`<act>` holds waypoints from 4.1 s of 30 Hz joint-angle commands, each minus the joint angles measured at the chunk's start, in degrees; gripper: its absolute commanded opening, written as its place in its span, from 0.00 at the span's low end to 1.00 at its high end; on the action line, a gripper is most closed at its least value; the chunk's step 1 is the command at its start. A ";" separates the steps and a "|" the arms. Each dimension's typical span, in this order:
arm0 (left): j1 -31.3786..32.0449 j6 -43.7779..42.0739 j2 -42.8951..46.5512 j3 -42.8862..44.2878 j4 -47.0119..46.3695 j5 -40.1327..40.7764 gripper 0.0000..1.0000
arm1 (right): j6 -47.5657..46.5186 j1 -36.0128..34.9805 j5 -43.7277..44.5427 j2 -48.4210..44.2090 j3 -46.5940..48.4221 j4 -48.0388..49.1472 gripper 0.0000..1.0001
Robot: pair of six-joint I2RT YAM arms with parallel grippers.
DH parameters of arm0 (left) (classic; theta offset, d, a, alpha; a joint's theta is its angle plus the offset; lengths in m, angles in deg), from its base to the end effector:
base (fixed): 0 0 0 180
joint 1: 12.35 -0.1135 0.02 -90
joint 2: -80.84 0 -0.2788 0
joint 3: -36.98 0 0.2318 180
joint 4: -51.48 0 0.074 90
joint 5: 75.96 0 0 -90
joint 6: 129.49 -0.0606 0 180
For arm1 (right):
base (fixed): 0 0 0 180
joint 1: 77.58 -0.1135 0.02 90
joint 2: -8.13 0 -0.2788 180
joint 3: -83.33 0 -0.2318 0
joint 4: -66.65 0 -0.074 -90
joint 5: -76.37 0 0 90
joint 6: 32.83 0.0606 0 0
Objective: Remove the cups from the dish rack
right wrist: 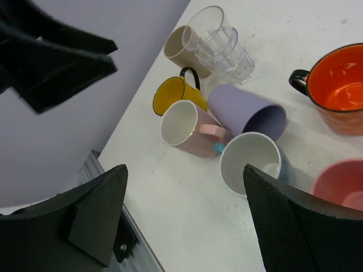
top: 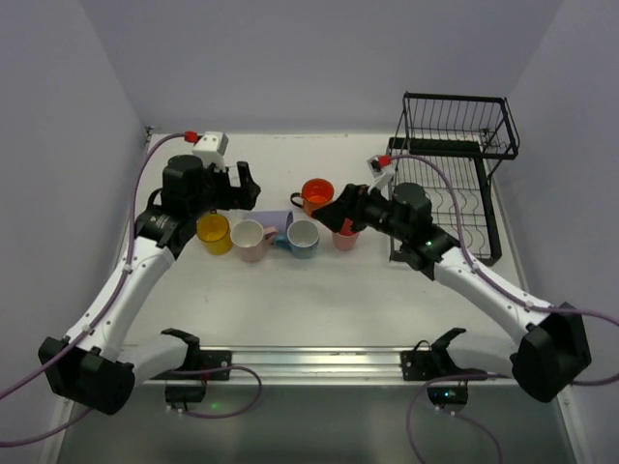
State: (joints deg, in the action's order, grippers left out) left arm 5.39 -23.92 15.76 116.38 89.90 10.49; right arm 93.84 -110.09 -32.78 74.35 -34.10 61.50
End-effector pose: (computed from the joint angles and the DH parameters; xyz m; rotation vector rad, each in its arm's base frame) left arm 0.2369 -0.0797 0.3688 0.0787 2.0155 -0.4345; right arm 0.2158 0.1611 0.3338 -0.1997 1.8542 1.1544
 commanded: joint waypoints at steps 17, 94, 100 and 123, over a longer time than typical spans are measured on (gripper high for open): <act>0.80 2.97 22.63 -11.67 -16.21 -11.04 1.00 | 6.84 -9.06 19.07 37.48 25.02 -3.43 0.58; 12.06 -1.69 25.53 -13.16 -13.40 0.12 1.00 | 19.84 -8.80 7.74 56.92 40.06 -6.25 0.40; 12.06 -1.77 25.18 -13.25 -13.31 0.48 1.00 | 21.17 -8.53 9.22 54.81 37.43 -2.47 0.19; 11.97 -1.42 29.13 -11.05 -11.99 13.56 1.00 | -5.71 -8.88 17.05 51.99 56.10 -26.62 0.00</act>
State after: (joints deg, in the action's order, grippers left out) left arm 17.08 -24.27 43.52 103.62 78.47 18.38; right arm 97.84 -118.92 -18.01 124.90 13.33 43.44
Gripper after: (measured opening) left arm 0.997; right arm 0.091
